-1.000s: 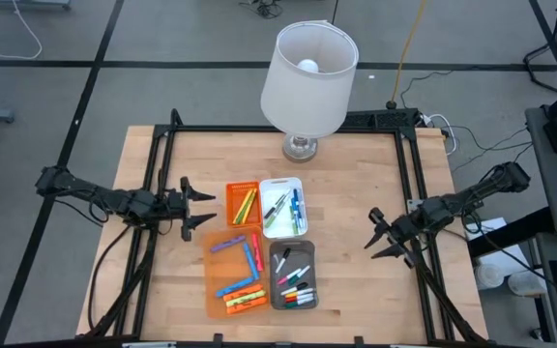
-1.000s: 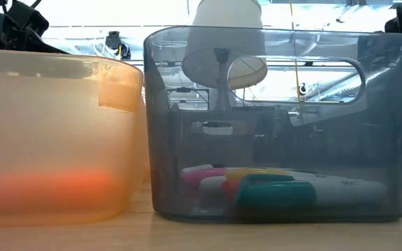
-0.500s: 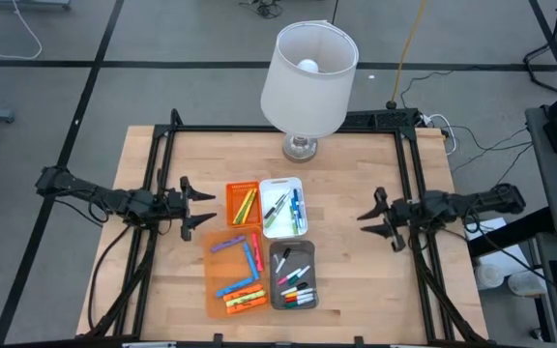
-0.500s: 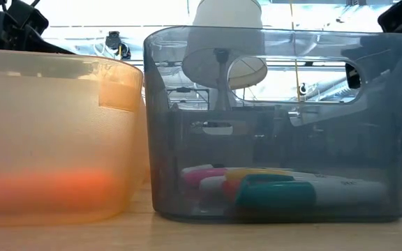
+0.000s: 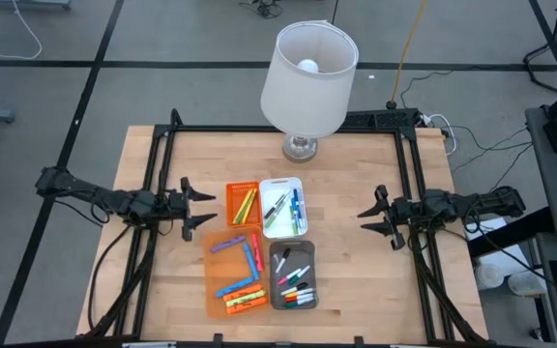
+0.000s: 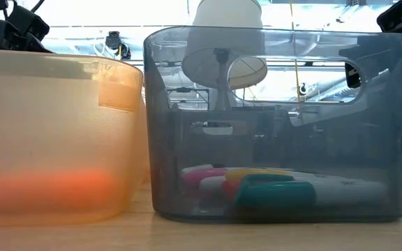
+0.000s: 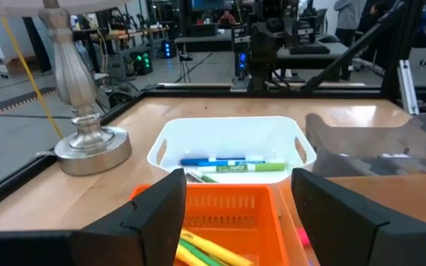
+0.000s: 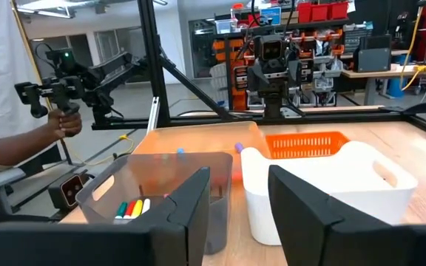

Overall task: Pick & Place Markers
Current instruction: Return to Home Position

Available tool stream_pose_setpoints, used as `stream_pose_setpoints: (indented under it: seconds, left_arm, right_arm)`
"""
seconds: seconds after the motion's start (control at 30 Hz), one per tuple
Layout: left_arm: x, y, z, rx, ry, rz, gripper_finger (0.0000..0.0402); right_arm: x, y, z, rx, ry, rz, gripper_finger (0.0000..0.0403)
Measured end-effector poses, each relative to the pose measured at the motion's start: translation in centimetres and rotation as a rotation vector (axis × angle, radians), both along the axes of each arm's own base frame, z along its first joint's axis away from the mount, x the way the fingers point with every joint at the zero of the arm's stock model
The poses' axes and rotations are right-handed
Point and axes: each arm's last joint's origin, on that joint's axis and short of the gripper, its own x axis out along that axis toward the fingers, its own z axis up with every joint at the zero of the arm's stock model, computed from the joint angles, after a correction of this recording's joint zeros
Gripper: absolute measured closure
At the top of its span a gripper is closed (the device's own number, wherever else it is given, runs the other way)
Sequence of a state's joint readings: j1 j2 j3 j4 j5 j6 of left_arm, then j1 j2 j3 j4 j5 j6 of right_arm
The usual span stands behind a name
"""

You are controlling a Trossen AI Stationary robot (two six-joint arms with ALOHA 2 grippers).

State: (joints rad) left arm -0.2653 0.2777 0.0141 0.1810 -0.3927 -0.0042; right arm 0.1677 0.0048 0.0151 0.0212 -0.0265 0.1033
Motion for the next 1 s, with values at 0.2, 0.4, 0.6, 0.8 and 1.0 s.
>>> stream_pose_setpoints:
  seconds: [0.2,0.4,0.6,0.8,1.0]
  left_arm:
    - [0.0,0.3,0.4,0.006,-0.036,-0.073,0.0151]
    - [0.0,1.4,0.1,0.015,-0.006,-0.005,0.0151]
    - [-0.2,2.6,-0.8,-0.058,0.084,0.084,0.0151]
    - [-0.1,2.7,-0.9,-0.042,0.099,0.010,0.0151]
    - [-0.1,2.9,-0.7,-0.042,0.073,0.023,0.0151]
  right_arm:
    - [0.0,0.0,0.0,0.007,0.004,0.001,0.0277]
    - [0.0,0.0,0.0,0.007,0.005,0.001,0.0279]
    - [0.2,0.0,-0.2,-0.002,0.030,0.001,0.0278]
    - [0.4,0.1,-0.5,-0.026,0.058,0.001,0.0277]
    - [0.4,0.1,-0.5,-0.022,0.062,0.001,0.0277]
